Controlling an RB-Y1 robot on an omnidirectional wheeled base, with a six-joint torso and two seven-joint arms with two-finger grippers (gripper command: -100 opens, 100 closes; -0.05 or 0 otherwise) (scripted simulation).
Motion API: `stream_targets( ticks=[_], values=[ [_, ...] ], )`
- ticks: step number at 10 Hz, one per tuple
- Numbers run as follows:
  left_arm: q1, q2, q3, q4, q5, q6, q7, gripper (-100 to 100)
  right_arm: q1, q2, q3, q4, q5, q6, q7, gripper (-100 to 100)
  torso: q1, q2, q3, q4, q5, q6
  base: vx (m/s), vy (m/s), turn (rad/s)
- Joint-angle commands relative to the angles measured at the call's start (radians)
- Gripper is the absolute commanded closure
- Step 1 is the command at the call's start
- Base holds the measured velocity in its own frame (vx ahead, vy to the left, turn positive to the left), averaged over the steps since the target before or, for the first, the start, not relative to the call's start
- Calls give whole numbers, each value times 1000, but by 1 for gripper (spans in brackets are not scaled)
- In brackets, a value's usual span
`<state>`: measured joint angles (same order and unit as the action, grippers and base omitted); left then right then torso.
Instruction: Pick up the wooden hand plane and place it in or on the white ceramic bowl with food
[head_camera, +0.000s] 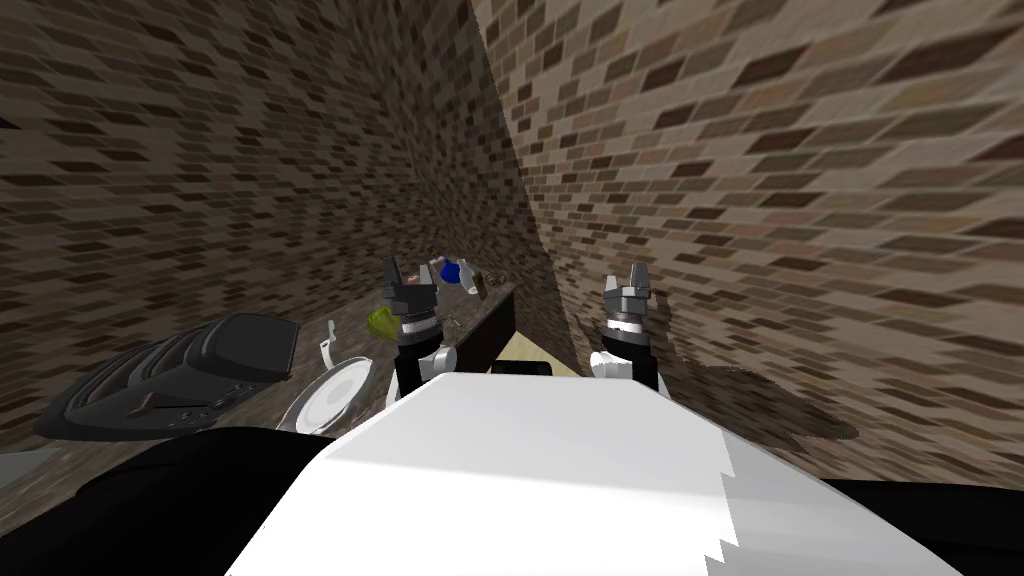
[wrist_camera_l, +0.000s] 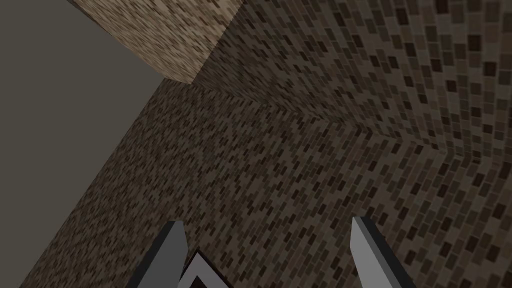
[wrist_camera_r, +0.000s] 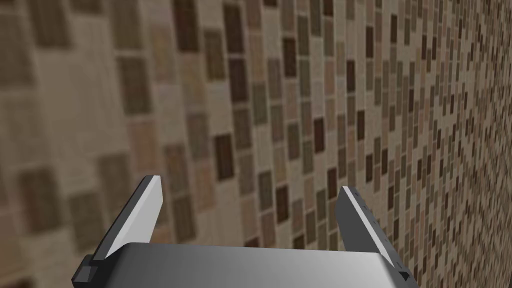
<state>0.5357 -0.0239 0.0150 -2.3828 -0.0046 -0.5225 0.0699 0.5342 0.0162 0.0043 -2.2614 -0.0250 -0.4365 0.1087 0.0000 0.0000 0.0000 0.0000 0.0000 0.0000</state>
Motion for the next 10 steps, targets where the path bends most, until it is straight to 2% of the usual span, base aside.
stream_targets(
  ticks=[1, 4, 7, 8, 9, 10],
  values=[
    [-19, 41, 0, 39, -6, -2, -7, -100, 0, 0, 0, 0, 0, 0, 0, 0, 0, 0, 0, 0, 0, 0, -36, -4, -16],
    [-53, 84, -1, 107, -20, -4, -22, -100, 0, 0, 0, 0, 0, 0, 0, 0, 0, 5, 3, 1, 0, 0, -74, -9, -15],
    [-102, 122, -1, 202, -44, -4, -44, -100, 0, 0, 0, 0, 0, 0, 0, 0, -1, 5, 3, 1, 0, 0, -80, -12, -10],
    [-122, 133, -2, 232, -54, -4, -54, -100, 0, 0, 0, 0, 0, 0, 0, 0, 0, 5, 3, 1, 0, 0, -88, 3, -4],
    [-122, 133, -2, 238, -54, -4, -54, -100, 0, 0, 0, 0, 0, 0, 0, 0, 0, 6, 3, 1, 0, 0, -64, 5, -4],
    [-143, 144, -3, 277, -66, -3, -65, -100, 0, 0, 0, 0, 0, 0, 0, 0, 0, 5, 3, 1, 0, 0, -56, 1, 0]
  ],
)
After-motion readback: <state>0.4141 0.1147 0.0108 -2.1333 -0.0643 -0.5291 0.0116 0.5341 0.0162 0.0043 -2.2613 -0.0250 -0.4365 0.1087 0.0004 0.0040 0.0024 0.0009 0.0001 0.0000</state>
